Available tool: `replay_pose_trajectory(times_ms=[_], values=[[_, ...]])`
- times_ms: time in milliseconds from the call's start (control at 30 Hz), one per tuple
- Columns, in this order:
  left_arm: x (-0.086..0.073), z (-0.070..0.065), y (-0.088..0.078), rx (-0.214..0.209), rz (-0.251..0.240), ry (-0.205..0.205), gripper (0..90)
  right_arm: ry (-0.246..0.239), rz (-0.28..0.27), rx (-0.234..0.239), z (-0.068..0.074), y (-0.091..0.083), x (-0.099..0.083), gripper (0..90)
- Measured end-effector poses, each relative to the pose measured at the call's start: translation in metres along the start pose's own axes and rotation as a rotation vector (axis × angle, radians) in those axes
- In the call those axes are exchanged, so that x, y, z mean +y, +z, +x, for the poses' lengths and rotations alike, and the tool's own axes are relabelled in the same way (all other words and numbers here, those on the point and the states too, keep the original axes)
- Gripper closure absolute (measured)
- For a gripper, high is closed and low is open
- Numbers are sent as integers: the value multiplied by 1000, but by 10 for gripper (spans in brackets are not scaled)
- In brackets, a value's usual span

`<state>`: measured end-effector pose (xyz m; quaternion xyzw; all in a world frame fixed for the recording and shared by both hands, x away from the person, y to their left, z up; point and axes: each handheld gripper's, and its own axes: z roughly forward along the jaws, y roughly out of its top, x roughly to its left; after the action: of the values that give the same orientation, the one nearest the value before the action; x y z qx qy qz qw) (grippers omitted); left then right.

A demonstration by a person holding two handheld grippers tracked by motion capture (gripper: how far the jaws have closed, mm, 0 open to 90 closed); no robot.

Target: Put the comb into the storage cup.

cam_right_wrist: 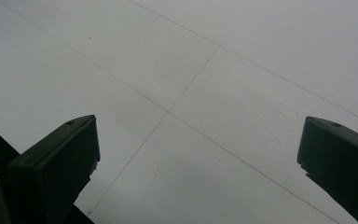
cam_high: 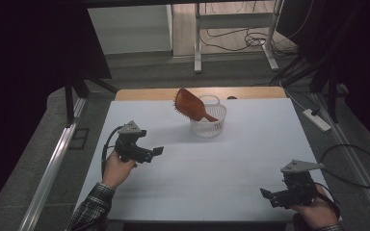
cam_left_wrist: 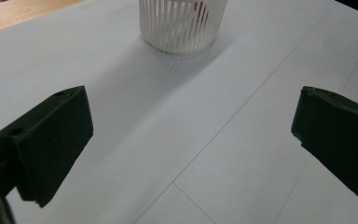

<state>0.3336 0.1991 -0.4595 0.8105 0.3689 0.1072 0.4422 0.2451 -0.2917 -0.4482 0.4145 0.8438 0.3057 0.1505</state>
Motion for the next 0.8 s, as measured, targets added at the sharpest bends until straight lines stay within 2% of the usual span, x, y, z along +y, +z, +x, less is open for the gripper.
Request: replay_pose_trajectory(times_ms=[433, 800], values=[[-8, -6, -8, 6, 10, 8, 0, -1, 0, -1, 0, 0, 0, 0], [-17, -10, -18, 10, 12, -5, 0, -3, 2, 0, 1, 0, 0, 0]])
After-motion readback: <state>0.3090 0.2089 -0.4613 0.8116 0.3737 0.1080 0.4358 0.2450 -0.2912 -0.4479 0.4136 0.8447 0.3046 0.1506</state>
